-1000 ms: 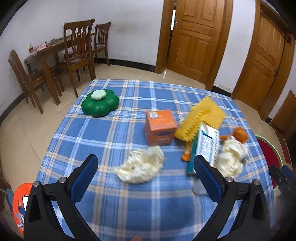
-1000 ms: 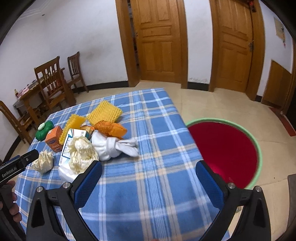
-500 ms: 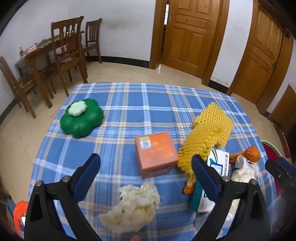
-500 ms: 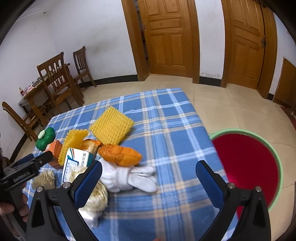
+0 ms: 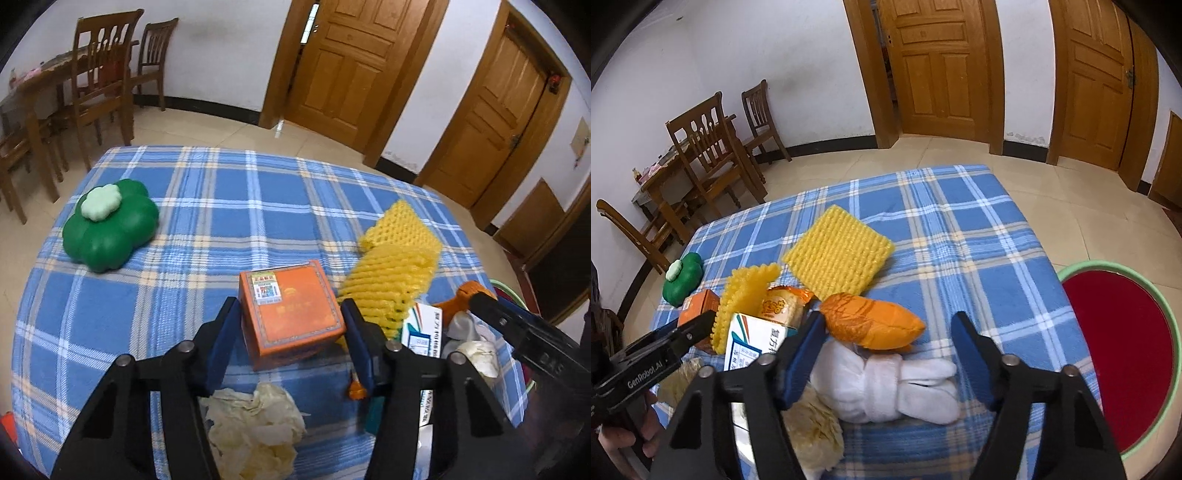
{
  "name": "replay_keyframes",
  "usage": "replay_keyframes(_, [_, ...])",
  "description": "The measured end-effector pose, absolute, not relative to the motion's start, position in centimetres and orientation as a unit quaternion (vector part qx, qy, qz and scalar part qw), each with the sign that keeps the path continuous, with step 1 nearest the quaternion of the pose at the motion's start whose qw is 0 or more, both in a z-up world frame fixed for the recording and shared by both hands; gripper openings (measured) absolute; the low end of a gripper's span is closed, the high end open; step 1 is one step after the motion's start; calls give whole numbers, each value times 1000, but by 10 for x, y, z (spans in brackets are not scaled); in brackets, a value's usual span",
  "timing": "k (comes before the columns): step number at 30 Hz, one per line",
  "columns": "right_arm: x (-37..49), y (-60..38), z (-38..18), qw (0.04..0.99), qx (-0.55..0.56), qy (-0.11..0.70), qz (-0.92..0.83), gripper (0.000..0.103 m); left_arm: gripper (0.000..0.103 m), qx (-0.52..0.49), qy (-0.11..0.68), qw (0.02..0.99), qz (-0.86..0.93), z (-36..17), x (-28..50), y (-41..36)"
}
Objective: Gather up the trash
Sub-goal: 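Grasp the orange snack bag with the right tool while the left tool grasps the orange box, then carry the orange bag and orange box over the red bin and release both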
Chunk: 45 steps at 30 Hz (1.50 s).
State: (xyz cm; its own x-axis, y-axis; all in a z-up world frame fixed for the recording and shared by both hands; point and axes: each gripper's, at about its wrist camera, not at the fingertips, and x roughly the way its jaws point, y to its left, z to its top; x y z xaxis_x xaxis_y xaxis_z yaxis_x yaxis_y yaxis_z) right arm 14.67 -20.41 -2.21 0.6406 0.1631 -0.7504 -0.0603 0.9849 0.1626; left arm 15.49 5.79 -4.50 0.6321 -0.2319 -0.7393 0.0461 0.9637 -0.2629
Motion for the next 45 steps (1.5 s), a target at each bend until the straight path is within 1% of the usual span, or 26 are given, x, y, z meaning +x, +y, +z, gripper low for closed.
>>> replay_keyframes(1, [147,-203,-22,904,62,419,64,61,56,-110,420,897,-82,-45,154,57])
replay_keyframes(3, [148,-201,-23,903,66,418,69,57,56,-109,417,898,-90,-44,153,56])
replay_keyframes(9, [148,-201,-22,903,79,415,74,50,55,-114,402,903,-95,-38,148,56])
replay_keyframes(20, [126,-224,7,919,108,373,64,50,55,-109,368,919,-87,-3,122,51])
replay_keyframes(28, [99,-246,27,928,124,347,56,50,55,-102,358,923,-100,22,105,31])
replay_keyframes(34, [76,-272,35,932,139,334,32,50,55,-91,364,918,-128,30,97,2])
replay_keyframes(45, [42,-340,27,925,180,333,-33,50,55,-66,384,901,-191,39,103,-69])
